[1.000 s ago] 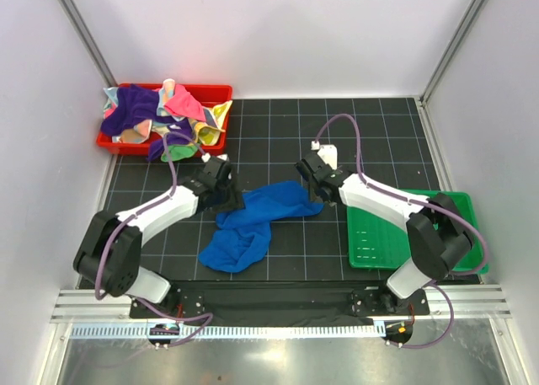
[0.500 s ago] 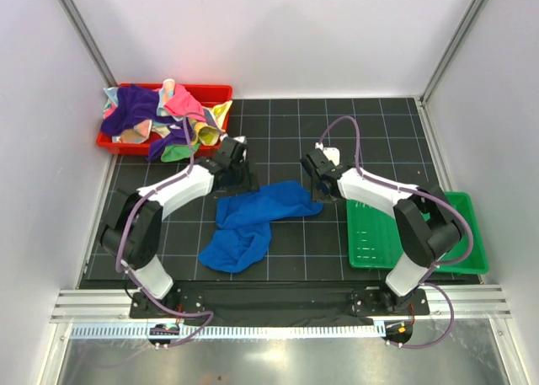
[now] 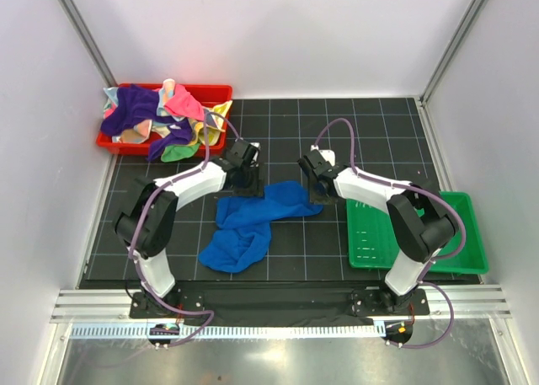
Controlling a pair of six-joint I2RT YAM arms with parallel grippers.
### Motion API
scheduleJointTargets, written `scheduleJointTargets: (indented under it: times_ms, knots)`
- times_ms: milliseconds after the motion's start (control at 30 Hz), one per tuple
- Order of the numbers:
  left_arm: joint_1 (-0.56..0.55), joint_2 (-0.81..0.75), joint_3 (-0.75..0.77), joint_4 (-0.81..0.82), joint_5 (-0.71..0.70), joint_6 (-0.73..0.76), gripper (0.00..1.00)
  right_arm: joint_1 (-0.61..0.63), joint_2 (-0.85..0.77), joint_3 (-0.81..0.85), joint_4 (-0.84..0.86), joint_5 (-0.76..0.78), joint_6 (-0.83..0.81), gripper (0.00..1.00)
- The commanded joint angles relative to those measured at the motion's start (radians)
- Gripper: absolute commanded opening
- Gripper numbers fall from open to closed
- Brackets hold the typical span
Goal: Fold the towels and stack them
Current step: Flatten out the crumpled towel
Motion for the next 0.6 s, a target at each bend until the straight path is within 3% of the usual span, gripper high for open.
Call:
scheduleJointTargets:
  times_ms: [0,233,567]
  knots:
    - [-0.008,-0.004,0.028,-0.012,-0.026,0.028,0.52,-0.002,-0.008,0.005,0.033,-0.010,-0.016,0.41]
    - [-0.009,0.008,0.049,-0.016,-0.049,0.022,0.43,-0.012,0.012,0.007,0.038,-0.028,-0.025,0.39]
    - [-0.023,0.015,0.085,-0.059,-0.122,0.043,0.37,-0.015,-0.001,-0.006,0.027,-0.017,-0.034,0.40]
